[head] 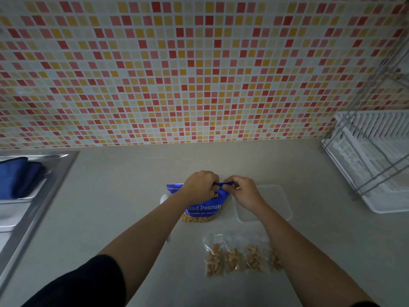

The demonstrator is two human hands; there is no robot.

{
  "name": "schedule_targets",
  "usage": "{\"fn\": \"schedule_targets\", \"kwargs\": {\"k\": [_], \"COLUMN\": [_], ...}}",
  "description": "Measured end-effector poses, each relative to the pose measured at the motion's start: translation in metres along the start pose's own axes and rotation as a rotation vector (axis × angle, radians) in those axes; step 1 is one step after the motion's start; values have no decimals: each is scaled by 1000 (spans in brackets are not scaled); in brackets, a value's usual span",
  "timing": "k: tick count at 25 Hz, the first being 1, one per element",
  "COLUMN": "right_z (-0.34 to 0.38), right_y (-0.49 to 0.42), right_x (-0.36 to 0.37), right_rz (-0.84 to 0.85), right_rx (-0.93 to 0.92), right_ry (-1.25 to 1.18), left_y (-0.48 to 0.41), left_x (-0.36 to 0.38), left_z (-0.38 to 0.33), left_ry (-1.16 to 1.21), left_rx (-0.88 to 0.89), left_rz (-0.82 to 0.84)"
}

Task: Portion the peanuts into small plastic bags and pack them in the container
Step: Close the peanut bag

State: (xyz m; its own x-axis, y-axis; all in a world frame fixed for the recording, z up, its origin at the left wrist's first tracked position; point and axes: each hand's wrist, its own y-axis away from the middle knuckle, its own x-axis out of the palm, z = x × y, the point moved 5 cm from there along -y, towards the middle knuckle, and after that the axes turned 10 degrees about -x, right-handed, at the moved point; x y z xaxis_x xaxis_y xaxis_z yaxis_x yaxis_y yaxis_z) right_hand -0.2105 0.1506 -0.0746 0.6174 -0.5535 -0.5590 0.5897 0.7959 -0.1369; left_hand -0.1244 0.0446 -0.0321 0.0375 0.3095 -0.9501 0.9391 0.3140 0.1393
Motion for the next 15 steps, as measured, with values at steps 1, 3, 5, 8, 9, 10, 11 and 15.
{"fn": "schedule_targets", "kwargs": {"k": [1,3,5,8,9,10,11,15], "right_z": [0,2,4,5,6,7,8,8], "right_y": [0,-1,-3,-5,-6,-7,-8,-7], "right_x": [-1,-1,-2,-2,-3,-4,-5,-6], "right_rz": [-1,7,5,-2,-1,1,5,14], "right_rx": [-2,-8,-13,-19,-24,-30,-33,-23], "right_ry": [10,27,18,16,22,30,36,43], "left_y": [1,4,9,20,24,27,31,44], "left_x": [0,-1,-3,-7,-9,-10,-11,-16], "left_z": [1,6,15,36,43,50,57,80], "left_ry": [-18,-75,-134,-202,-210,-204,-192,-145], "left_rx": [5,17,7,-24,-33,-45,-57,-98], "left_rz": [-23,-71,-95,-139,-142,-140,-139,-134]}}
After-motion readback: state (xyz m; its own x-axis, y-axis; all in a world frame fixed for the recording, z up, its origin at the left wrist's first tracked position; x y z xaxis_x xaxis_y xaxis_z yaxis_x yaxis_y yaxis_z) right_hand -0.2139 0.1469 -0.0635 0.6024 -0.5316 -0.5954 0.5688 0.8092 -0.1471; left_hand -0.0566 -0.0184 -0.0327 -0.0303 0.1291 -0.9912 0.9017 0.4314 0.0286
